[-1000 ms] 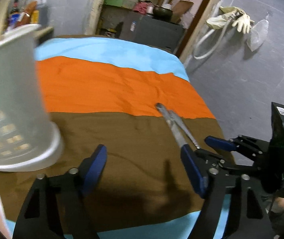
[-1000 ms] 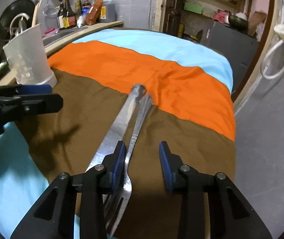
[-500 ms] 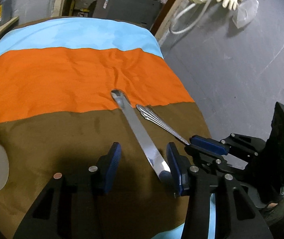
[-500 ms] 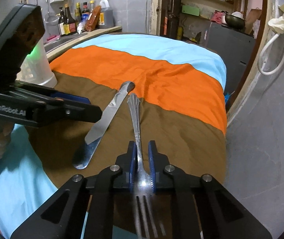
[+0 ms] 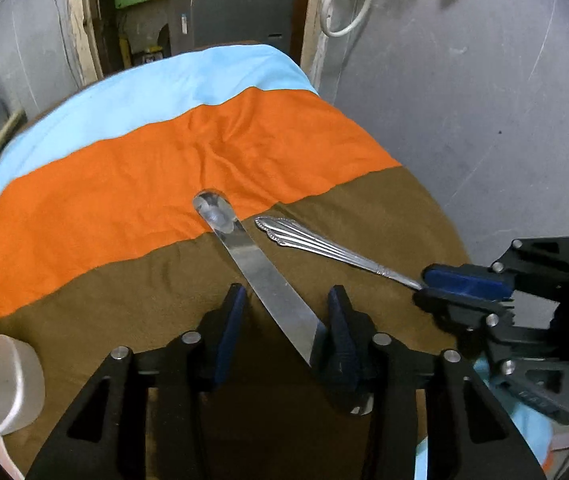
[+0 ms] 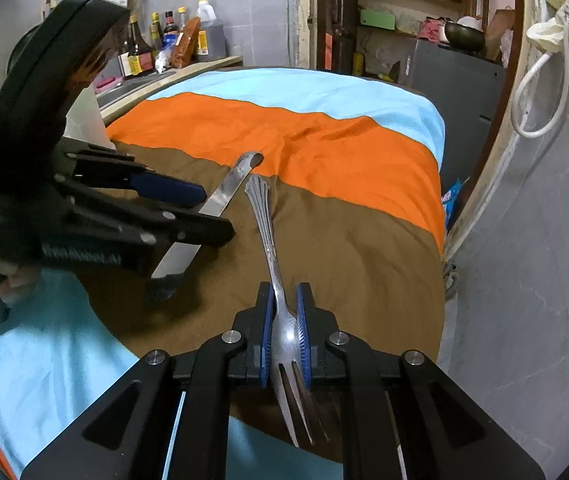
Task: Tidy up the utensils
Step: 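Grasp the silver knife with left while right grasps the silver fork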
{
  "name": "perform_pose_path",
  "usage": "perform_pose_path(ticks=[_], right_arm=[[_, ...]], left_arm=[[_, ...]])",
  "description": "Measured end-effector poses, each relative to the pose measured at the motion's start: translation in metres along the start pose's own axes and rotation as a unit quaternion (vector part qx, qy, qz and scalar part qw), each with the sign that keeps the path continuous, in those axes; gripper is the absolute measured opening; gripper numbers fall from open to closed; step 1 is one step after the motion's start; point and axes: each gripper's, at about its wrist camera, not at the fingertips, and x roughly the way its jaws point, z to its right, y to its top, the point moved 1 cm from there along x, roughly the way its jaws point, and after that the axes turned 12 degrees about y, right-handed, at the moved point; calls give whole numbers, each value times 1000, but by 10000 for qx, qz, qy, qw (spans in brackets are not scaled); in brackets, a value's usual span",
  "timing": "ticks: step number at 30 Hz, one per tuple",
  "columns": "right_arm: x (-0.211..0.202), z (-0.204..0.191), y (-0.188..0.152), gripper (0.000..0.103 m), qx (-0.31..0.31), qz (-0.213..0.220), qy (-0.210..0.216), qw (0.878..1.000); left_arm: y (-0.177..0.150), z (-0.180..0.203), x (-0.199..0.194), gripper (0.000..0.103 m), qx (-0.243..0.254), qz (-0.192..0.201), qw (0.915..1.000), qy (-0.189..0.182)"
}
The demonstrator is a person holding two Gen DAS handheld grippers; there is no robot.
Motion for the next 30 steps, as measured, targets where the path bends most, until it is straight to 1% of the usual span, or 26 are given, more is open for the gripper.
perform_pose_path(ticks=[1,2,3,6,10,13,15,17,20,22,24,26,28,30], right_arm=[[0,1,1,9,31,-21,18,10000],[0,1,1,9,65,-35,25,10000],[0,0,0,9,84,-45,20,10000],[2,-5,1,10,40,-131,-103,9999],[3,-15,0,7,-86,-296,-181,9994],[2,-19,-5,7,-50,-382,-121,9992],[-1,-21,-9,7,11,-425,-57,9991],[-5,-25,-14,7,59,-494,-7,9988],[-9,-32,-19,8,76,-593,40,9982],[-7,-32,-17,9,105,-623,55,9980],[-3,-30,-13,13,138,-605,40,9981],[2,-31,-4,27,35,-642,0,9979],[9,-30,3,32,-65,-736,-4,9973],[13,-28,11,34,-150,-847,-10,9963]], left_arm=[[-1,-2,0,30,9,-10,10000,13],[-1,-5,0,25,12,-27,10000,21],[-1,-5,1,22,25,-35,10000,47],[-2,-7,-1,19,113,-72,9999,34],[-11,-7,-5,18,243,-137,9996,-4],[-25,-13,-13,16,236,-221,9993,-165],[-36,-18,-21,12,213,-232,9992,-248],[-46,-21,-29,11,206,-247,9989,-343],[-59,-24,-42,10,283,-261,9984,-426],[-61,-28,-44,11,191,-261,9980,-552],[-58,-27,-43,12,176,-254,9979,-571],[-53,-23,-42,12,214,-323,9980,-498],[-46,-18,-40,15,403,-411,9976,-394],[-40,-18,-35,21,517,-525,9966,-378]])
